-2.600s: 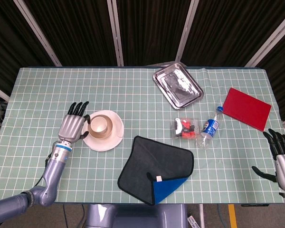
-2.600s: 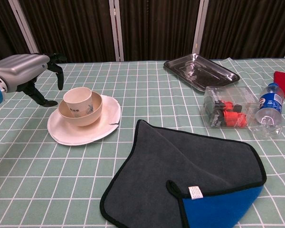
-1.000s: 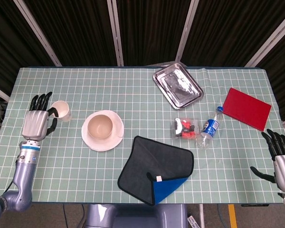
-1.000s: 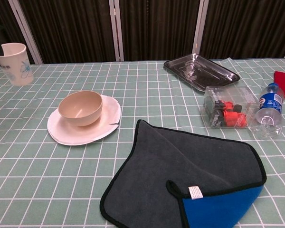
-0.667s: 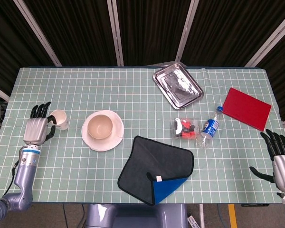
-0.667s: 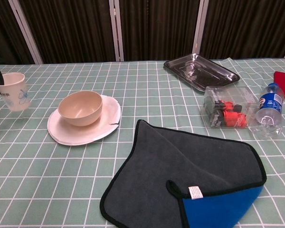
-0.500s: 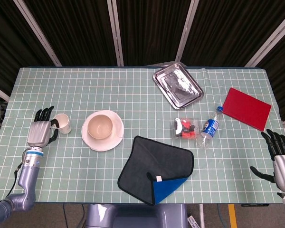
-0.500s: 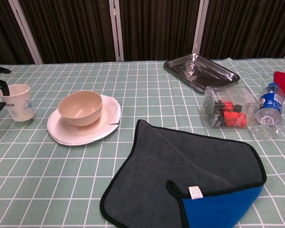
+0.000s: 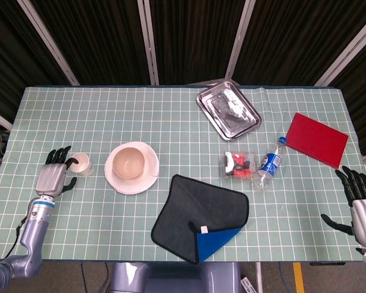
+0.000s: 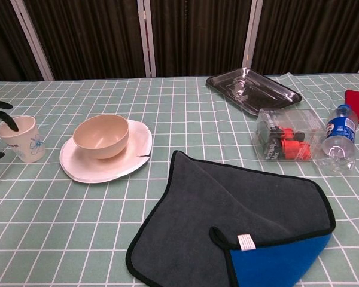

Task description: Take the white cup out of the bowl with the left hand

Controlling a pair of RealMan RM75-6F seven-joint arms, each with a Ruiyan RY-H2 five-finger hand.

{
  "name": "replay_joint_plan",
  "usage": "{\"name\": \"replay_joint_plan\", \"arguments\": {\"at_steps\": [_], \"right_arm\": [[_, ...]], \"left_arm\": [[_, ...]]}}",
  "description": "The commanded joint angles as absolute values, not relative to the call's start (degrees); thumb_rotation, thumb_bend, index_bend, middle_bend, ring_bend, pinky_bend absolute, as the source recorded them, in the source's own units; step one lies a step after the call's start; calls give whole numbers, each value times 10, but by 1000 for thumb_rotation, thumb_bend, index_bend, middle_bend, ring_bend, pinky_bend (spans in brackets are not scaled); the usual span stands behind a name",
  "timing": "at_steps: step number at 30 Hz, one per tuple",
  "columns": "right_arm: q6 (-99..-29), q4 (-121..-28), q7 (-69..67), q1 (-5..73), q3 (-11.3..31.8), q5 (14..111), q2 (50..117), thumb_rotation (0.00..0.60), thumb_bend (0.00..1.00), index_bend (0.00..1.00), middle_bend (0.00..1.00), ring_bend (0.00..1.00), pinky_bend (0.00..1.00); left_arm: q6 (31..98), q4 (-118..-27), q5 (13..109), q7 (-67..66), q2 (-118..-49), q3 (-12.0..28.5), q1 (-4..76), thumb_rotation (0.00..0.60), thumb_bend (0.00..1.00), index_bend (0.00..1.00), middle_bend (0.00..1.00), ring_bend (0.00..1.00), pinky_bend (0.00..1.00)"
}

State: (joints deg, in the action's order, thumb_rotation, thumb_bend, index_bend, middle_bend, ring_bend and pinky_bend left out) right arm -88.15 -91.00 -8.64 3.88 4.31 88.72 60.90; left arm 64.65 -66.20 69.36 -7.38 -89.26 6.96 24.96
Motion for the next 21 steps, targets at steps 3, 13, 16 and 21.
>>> {"name": "replay_joint_plan", "arguments": {"at_steps": [3,13,16,21], "right_arm": [[-881,-909,-82,39,42,889,610,600,37,37,0,0,0],[-867,-905,-61,45,38,889,616,600,36,36,0,0,0],[-867,-905,-52,45,36,893,619,600,36,36,0,0,0],[-864,-905,-37,47,33,897,624,600,35,36,0,0,0]], "left_arm": [[684,-717,705,-63,-854,67,224,600,218,114,0,0,0],[860,-837,767,-35,-782,58,133,600,202,54,0,0,0],[898,-846,779,-58,-771,46,108,600,197,30,0,0,0],[932,-861,782,-73,-749,37,77,600,186,0,0,0,0]]}}
